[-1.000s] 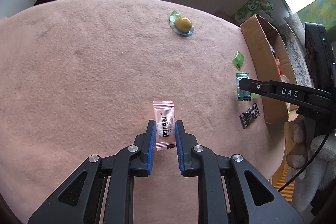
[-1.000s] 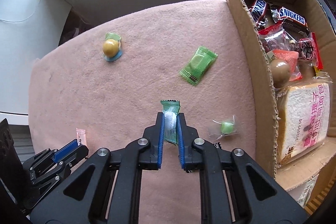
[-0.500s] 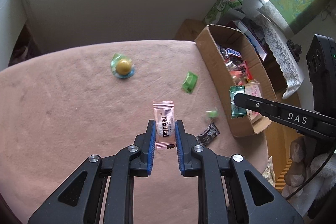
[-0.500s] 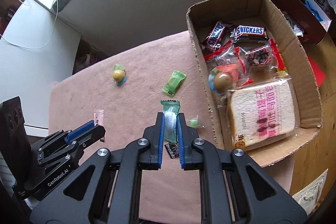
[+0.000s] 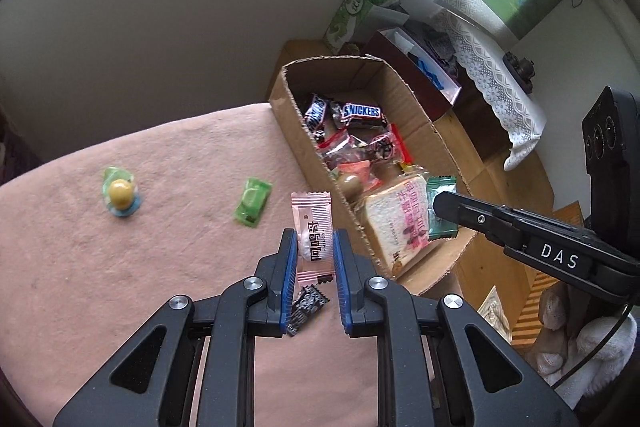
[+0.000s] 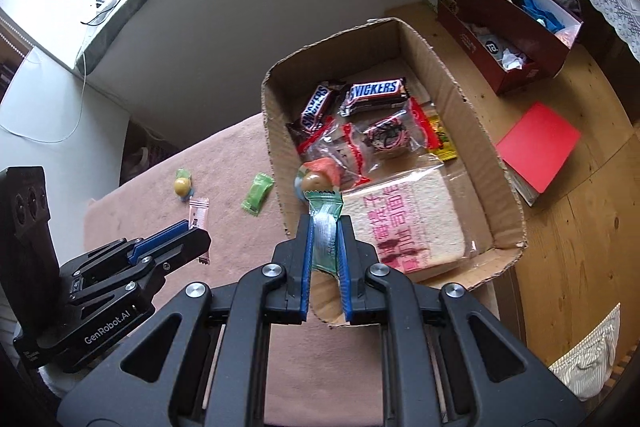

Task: Organize snacks
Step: 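Carry the mint packet and the pink packet over the box with both grippers, then open both grippers to drop the packets into the box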

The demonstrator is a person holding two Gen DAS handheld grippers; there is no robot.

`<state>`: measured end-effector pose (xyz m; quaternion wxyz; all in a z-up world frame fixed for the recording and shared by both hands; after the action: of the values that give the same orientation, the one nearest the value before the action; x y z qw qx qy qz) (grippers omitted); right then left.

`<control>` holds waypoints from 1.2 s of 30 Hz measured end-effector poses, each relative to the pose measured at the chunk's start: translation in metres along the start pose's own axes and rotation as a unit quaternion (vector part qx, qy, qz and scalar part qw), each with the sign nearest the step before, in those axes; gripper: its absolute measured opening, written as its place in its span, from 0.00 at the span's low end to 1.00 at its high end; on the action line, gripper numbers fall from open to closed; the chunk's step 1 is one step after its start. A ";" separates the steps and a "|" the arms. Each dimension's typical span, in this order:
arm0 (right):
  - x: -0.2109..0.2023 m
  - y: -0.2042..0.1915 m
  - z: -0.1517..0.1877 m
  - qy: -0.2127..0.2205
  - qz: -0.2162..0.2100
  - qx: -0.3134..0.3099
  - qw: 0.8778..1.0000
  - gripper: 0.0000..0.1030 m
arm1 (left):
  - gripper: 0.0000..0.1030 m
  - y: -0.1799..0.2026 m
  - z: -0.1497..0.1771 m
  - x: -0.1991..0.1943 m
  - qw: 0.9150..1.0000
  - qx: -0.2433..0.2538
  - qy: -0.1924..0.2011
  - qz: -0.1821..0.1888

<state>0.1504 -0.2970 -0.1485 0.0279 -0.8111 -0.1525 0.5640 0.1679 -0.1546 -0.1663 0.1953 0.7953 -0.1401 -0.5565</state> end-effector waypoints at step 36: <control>-0.006 0.079 0.017 0.008 0.075 0.033 0.997 0.66 | 0.59 0.059 -0.017 0.041 0.998 0.055 -0.015 -0.009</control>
<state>0.1497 -0.3761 -0.1662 0.0139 -0.8236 -0.0725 0.5624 0.1979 -0.2227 -0.1675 0.1438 0.7980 -0.1664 -0.5612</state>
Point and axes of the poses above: each gripper's, at about its wrist camera, not at the fingertips, and x roughly the way its jaws point, y to its right, z to its underside, the point moved 6 cm from there along x, roughly the way its jaws point, and after that the axes turned 13 degrees about -x, right-handed, at the moved point
